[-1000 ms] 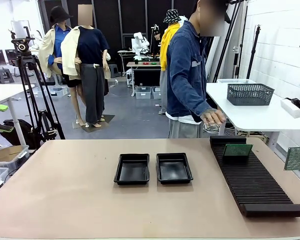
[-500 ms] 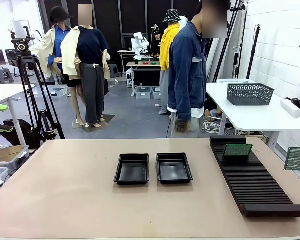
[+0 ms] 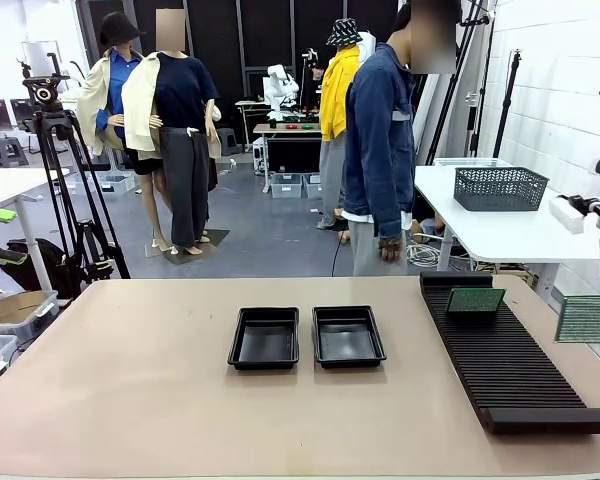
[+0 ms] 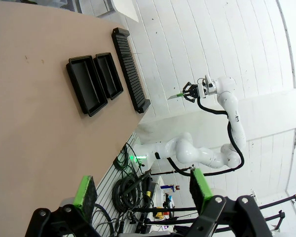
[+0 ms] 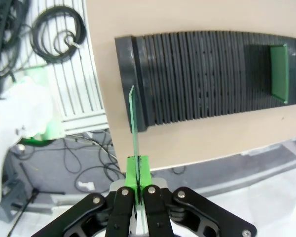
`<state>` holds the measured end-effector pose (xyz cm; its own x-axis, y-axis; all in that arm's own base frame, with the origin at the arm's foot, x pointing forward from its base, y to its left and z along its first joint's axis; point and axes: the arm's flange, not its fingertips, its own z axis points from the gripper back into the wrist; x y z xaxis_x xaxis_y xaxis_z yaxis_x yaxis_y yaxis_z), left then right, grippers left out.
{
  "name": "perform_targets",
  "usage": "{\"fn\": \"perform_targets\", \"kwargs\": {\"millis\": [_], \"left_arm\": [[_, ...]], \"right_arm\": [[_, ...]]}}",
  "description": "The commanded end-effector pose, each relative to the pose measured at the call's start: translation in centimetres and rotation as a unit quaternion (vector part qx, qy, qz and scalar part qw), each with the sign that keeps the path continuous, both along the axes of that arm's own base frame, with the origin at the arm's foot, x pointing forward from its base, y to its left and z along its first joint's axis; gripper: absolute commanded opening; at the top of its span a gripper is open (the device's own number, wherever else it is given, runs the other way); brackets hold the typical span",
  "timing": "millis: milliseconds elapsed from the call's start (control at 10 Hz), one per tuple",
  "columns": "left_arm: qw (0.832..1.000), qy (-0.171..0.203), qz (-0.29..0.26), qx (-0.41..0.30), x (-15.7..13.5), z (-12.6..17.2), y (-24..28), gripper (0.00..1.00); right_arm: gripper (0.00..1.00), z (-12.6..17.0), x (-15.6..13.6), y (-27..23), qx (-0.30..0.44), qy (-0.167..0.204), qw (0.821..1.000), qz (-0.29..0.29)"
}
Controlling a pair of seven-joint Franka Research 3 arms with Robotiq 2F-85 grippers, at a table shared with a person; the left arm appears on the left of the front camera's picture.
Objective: Inspect and transfer BCBs to ESD trays.
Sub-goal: Pick up the Blank PCB from the PCB Rack and place it in the left ESD tray.
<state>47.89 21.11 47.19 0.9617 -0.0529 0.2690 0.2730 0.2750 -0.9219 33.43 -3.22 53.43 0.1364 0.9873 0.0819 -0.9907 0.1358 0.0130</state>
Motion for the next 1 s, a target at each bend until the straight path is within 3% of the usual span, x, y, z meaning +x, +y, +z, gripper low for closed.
{"fn": "perform_targets", "kwargs": {"millis": [0, 200, 300, 500, 700, 900], "left_arm": [[1.0, 0.0, 0.001, 0.004, -0.1, 0.1, 0.1, 1.0], [1.0, 0.0, 0.001, 0.004, -0.1, 0.1, 0.1, 1.0], [1.0, 0.0, 0.001, 0.004, -0.1, 0.1, 0.1, 1.0], [1.0, 0.0, 0.001, 0.004, -0.1, 0.1, 0.1, 1.0], [1.0, 0.0, 0.001, 0.004, -0.1, 0.1, 0.1, 1.0], [1.0, 0.0, 0.001, 0.004, -0.1, 0.1, 0.1, 1.0]], "right_arm": [[0.0, -0.2, -0.9, 3.2, 0.015, 0.002, 0.999, -0.04], [0.0, -0.2, -1.4, 6.2, 0.024, -0.003, 0.997, -0.072], [0.0, -0.3, -1.1, 7.7, 0.044, -0.008, 0.992, -0.121], [0.0, -1.0, -0.3, 10.9, 0.08, 0.016, 0.977, -0.199], [0.0, -0.8, 0.8, 13.4, 0.104, 0.034, 0.954, -0.278], [0.0, -1.4, 2.6, 16.6, 0.121, 0.074, 0.913, -0.383]]}}
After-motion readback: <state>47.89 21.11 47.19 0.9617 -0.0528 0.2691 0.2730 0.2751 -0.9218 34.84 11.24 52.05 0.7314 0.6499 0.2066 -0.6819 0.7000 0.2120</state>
